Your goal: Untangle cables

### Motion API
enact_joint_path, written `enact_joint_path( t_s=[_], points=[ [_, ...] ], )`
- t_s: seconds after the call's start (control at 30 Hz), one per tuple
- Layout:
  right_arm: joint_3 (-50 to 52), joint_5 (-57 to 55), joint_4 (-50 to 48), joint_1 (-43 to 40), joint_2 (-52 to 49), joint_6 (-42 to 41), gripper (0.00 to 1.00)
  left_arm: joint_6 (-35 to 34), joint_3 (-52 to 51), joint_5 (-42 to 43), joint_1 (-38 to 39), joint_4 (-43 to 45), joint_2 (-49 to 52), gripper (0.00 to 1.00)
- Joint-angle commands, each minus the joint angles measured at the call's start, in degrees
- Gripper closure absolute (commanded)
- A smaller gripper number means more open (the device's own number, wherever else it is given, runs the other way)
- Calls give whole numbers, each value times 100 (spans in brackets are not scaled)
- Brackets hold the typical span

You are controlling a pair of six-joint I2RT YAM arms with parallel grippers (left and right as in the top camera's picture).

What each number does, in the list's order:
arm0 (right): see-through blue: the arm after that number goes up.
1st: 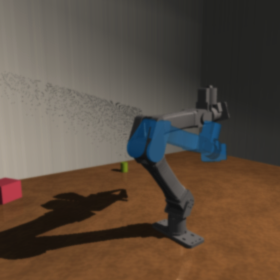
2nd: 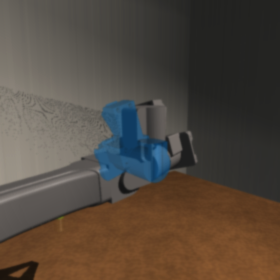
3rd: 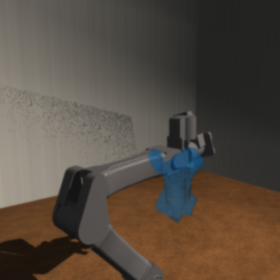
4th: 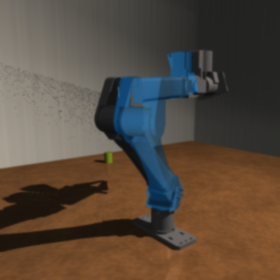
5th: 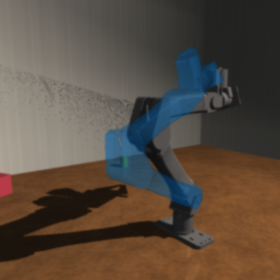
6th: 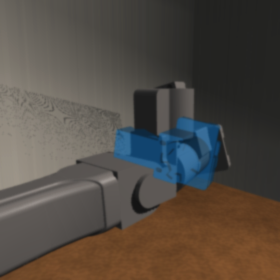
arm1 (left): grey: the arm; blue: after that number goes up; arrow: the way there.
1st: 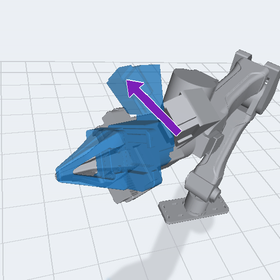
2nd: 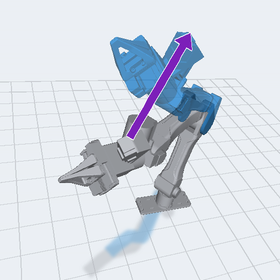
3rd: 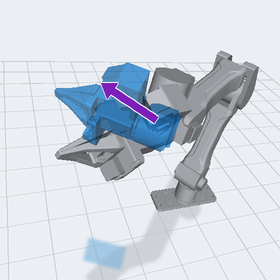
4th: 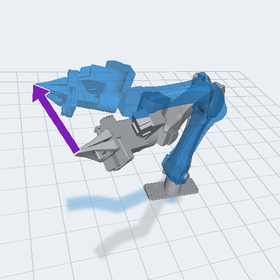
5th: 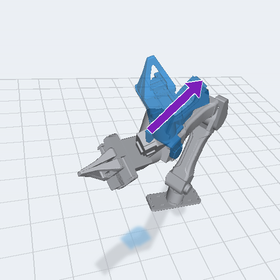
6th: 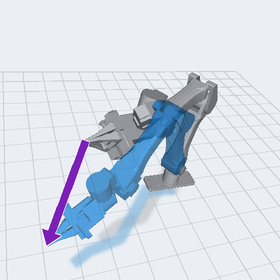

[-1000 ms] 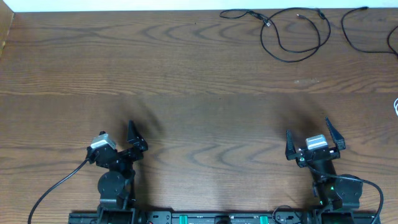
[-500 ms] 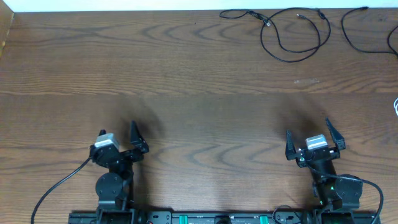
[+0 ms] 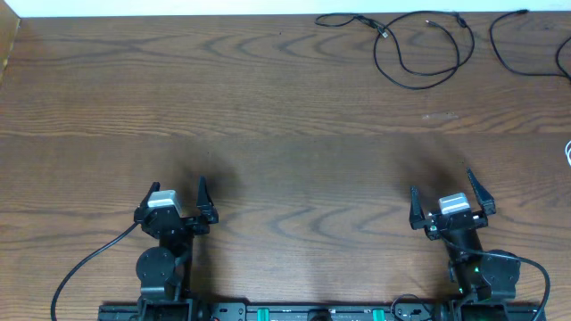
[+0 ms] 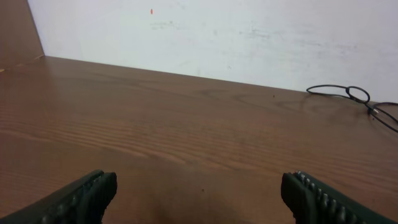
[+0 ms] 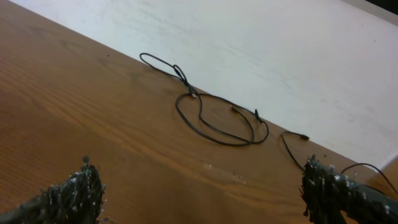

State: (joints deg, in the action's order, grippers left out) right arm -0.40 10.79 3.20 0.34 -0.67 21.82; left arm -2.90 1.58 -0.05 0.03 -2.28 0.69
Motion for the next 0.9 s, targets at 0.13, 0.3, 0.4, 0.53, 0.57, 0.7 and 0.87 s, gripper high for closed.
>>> enact_joint_path(
  t_s=[0.13,0.3,0.4,0.53,0.57,0.7,0.87],
  points=[
    [11,52,22,46,39,55,1,94,-136,70,-28,-184,-46,9],
    [11,50,22,46,39,55,1,94,-136,70,-28,-184,-46,9],
    [9,50,24,46,39,52,1,94,-136,70,-28,-181,-46,9],
    [11,52,22,46,39,52,1,94,-136,70,-28,-184,-46,9],
    [11,50,22,46,39,55,1,94,-136,70,-28,-184,-46,9],
    [11,50,22,46,39,55,1,94,-136,70,-28,-181,-46,9],
    [9,-31,24,46,35,52,1,94,-136,70,-28,-184,-46,8]
  ],
)
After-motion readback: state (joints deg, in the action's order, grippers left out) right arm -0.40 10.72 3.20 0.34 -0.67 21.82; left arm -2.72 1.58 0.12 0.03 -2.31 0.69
